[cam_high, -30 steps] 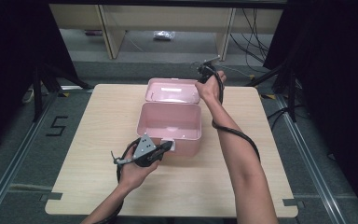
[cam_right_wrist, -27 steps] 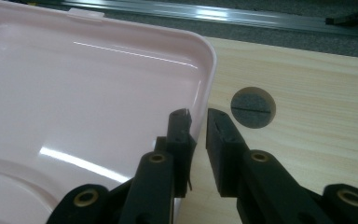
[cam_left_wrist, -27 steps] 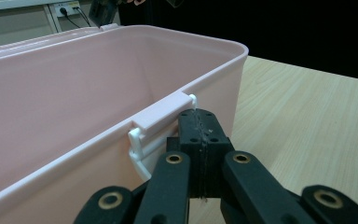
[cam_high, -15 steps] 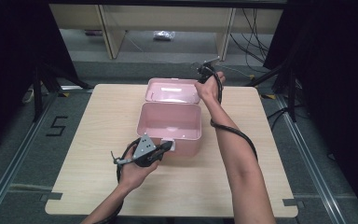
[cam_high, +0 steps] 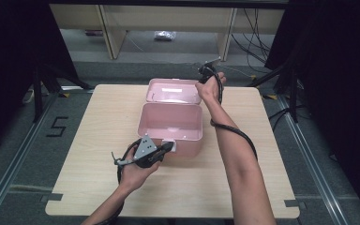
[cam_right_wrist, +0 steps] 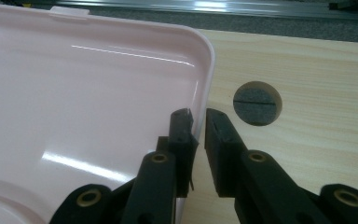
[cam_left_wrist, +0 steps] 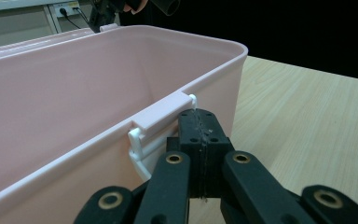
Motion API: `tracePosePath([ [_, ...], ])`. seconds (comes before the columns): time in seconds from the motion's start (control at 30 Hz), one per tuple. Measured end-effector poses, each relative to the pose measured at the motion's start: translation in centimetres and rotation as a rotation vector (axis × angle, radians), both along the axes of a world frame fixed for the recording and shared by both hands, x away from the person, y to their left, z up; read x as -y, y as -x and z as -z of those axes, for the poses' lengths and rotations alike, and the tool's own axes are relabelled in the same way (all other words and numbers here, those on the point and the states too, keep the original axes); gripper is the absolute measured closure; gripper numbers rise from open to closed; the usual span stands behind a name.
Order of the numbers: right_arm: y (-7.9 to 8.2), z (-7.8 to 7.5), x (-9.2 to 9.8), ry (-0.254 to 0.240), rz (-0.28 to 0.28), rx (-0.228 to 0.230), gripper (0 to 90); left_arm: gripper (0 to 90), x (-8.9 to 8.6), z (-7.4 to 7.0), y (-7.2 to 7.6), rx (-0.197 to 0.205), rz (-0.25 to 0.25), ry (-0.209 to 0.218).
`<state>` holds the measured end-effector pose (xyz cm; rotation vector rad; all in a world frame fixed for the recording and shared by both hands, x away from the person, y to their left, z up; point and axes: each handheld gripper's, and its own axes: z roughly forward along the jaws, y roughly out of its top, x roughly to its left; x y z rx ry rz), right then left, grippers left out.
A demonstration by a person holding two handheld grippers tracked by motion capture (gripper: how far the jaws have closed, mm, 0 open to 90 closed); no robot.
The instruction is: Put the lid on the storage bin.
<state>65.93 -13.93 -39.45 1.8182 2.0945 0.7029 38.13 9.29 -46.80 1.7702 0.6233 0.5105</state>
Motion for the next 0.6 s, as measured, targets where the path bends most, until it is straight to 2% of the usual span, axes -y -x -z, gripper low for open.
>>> tracePosePath([
  [0.17,-0.05,0.13,-0.26,-0.021,0.031,-0.014,81.5,89.4,0.00,0.00,0.00,0.000,0.000,0.001],
  [0.23,-0.10,0.17,-0.19,-0.013,0.026,-0.015,81.6,89.4,0.00,0.00,0.00,0.000,0.000,0.001],
  [0.3,-0.30,0.37,0.11,0.015,-0.017,0.021,81.5,89.4,0.00,0.00,0.00,0.000,0.000,0.001],
  [0.43,-0.33,0.55,0.06,0.011,0.005,0.022,79.9,89.4,0.00,0.00,0.01,0.000,0.001,0.001],
  [0.57,-0.34,0.59,0.00,0.010,0.003,0.016,82.7,89.4,0.00,0.00,-0.01,0.000,0.000,0.000],
  [0.6,-0.24,0.54,-0.28,-0.005,0.032,0.005,83.2,89.4,0.01,0.00,0.00,-0.001,0.000,0.000],
])
